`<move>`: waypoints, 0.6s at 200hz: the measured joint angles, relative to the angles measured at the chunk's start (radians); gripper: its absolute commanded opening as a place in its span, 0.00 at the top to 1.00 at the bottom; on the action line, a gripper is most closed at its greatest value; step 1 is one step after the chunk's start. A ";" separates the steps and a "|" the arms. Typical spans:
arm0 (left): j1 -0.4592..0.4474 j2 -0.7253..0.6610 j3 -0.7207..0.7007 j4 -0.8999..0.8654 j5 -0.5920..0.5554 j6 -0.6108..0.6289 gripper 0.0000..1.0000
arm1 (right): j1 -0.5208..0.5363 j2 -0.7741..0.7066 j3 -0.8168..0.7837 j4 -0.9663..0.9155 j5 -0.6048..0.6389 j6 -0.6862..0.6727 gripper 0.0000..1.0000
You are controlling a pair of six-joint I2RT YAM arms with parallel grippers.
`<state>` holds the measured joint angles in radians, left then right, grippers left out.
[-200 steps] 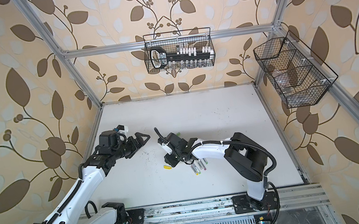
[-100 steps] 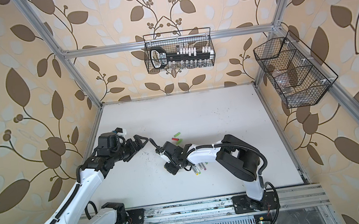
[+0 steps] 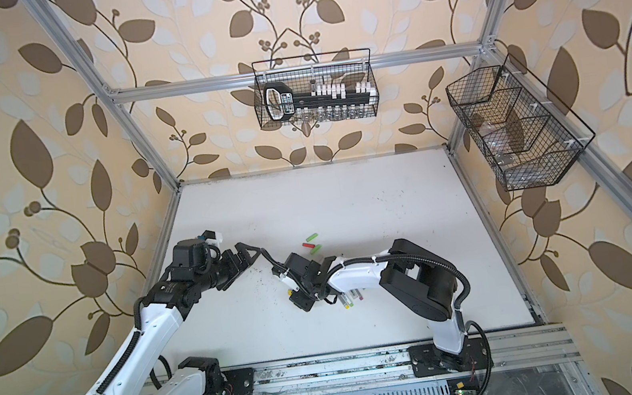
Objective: Insert pens into pen caps
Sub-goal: Pick up a pen cap from the bottom-center of the table.
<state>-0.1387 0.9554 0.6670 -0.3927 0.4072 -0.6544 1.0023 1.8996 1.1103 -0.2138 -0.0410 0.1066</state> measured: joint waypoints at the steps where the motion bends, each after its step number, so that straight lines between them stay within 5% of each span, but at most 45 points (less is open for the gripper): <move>1: 0.000 0.000 -0.001 0.000 0.000 0.000 0.01 | 0.000 0.000 0.000 0.000 0.000 0.000 0.91; 120: 0.000 -0.021 -0.094 0.147 0.101 -0.056 0.02 | -0.085 -0.132 -0.121 0.129 -0.128 0.104 0.95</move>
<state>-0.1387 0.9340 0.5728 -0.2459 0.5083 -0.7101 0.9169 1.7672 0.9890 -0.0853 -0.1688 0.2108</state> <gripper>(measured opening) 0.986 0.082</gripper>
